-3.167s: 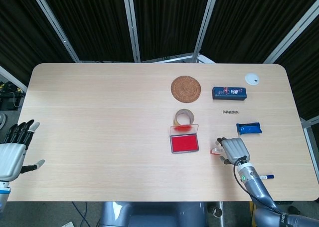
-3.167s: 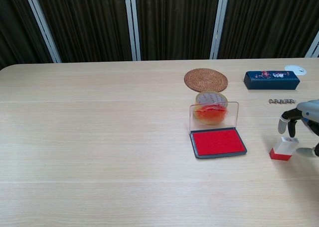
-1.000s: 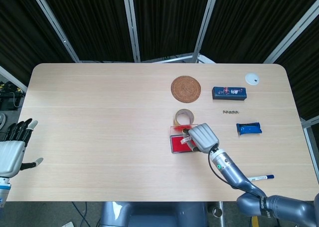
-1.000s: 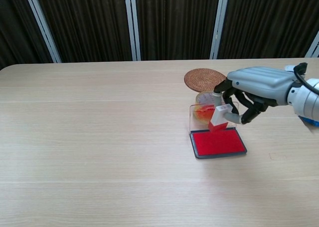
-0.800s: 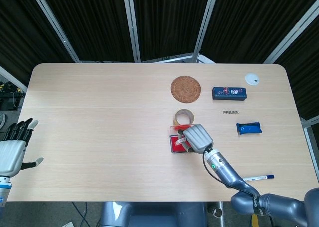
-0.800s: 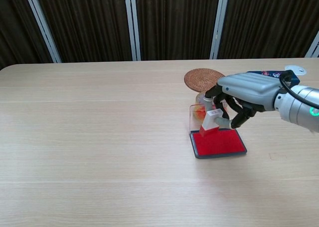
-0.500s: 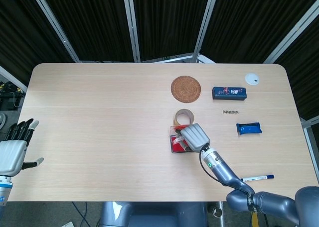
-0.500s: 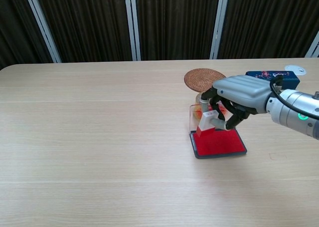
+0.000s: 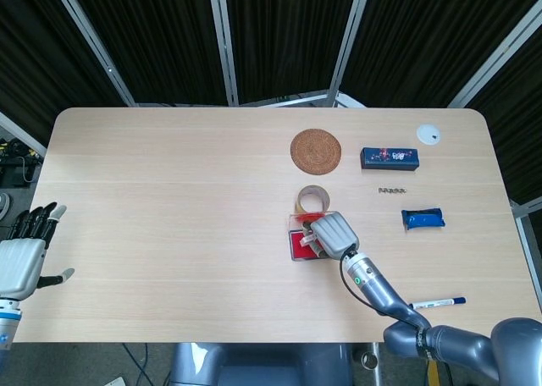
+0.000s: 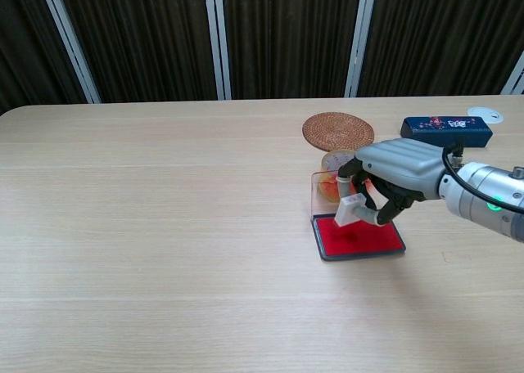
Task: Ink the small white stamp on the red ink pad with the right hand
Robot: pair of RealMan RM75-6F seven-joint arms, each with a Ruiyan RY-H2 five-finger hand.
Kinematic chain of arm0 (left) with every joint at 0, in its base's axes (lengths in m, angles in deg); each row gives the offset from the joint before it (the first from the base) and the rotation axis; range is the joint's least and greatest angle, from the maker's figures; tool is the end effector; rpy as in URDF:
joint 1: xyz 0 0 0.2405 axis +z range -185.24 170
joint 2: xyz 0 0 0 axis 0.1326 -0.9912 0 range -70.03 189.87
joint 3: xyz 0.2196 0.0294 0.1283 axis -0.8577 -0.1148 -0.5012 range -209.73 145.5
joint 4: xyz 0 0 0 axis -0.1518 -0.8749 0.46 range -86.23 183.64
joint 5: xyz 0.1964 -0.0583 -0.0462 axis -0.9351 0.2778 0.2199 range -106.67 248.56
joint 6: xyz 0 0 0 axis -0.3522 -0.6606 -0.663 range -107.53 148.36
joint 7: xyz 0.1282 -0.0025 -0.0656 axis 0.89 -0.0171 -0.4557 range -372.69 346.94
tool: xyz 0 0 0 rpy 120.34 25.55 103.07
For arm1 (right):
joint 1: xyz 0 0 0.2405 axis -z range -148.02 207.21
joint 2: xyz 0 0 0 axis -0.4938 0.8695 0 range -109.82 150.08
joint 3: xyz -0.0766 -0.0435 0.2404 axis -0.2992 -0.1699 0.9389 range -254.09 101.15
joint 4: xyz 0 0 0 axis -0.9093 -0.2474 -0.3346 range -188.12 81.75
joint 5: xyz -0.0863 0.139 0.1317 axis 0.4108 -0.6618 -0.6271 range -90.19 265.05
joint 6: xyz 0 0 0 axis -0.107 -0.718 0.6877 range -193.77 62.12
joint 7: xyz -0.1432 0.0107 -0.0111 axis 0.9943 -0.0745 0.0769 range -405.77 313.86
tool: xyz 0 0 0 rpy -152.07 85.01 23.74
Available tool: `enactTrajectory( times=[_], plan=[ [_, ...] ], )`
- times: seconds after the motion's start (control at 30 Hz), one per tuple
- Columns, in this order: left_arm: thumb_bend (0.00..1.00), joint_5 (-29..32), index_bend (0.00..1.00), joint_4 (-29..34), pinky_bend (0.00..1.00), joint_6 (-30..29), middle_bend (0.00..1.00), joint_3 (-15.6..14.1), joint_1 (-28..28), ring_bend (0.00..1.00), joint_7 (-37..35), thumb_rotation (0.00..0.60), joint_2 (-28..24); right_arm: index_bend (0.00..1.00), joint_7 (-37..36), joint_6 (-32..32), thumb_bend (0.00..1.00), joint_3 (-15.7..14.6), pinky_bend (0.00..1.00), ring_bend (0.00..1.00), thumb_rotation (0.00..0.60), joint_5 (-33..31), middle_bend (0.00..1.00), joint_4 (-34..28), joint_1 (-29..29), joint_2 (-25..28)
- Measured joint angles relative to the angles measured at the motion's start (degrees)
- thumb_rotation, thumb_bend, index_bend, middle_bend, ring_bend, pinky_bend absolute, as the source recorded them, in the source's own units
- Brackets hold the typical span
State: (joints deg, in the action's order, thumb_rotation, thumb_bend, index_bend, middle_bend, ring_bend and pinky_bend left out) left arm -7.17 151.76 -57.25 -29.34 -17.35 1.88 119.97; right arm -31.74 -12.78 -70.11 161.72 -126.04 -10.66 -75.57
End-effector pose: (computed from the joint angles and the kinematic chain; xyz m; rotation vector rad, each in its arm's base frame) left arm -0.2863 0.2005 0.1523 -1.4755 -0.9016 -0.7232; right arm -0.1730 -0.3305 -0.0555 1.9856 -0.8781 0.8784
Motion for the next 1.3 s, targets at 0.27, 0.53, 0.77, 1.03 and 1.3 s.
enactTrajectory(
  times=[0.27,0.53,0.77,1.03,1.3],
  plan=[
    [0.00,0.1,0.00,-0.1,0.00,0.0,0.00,-0.1,-0.1,0.00,0.2,0.600,0.2,0.59,0.1,0.1,0.49,-0.9,0.80,0.74,0.600,0.8,0.63,2.7,0.3,-1.3],
    [0.00,0.2,0.00,-0.1,0.00,0.0,0.00,-0.2,-0.1,0.00,0.3,0.600,0.2,0.59,0.4,-0.1,0.49,-1.9,0.80,0.74,0.600,1.6,0.64,4.5,0.7,-2.3],
    [0.00,0.2,0.00,0.0,0.00,0.1,0.00,-0.3,-0.1,0.00,0.1,0.600,0.1,0.59,0.2,0.2,0.49,-1.5,0.80,0.74,0.600,1.6,0.64,4.1,0.8,-2.1],
    [0.00,0.2,0.00,0.0,0.00,0.1,0.00,-0.3,-0.1,0.00,-0.2,0.600,-0.1,0.59,-0.6,1.7,0.49,-0.1,0.80,0.74,0.600,1.8,0.64,-0.4,1.1,0.8],
    [0.00,-0.1,0.00,0.1,0.00,0.0,0.00,-0.4,0.0,0.00,-0.7,0.600,-0.3,0.59,-2.0,4.4,0.49,0.7,0.79,0.74,0.600,3.3,0.64,-10.2,2.5,10.8]
  ],
)
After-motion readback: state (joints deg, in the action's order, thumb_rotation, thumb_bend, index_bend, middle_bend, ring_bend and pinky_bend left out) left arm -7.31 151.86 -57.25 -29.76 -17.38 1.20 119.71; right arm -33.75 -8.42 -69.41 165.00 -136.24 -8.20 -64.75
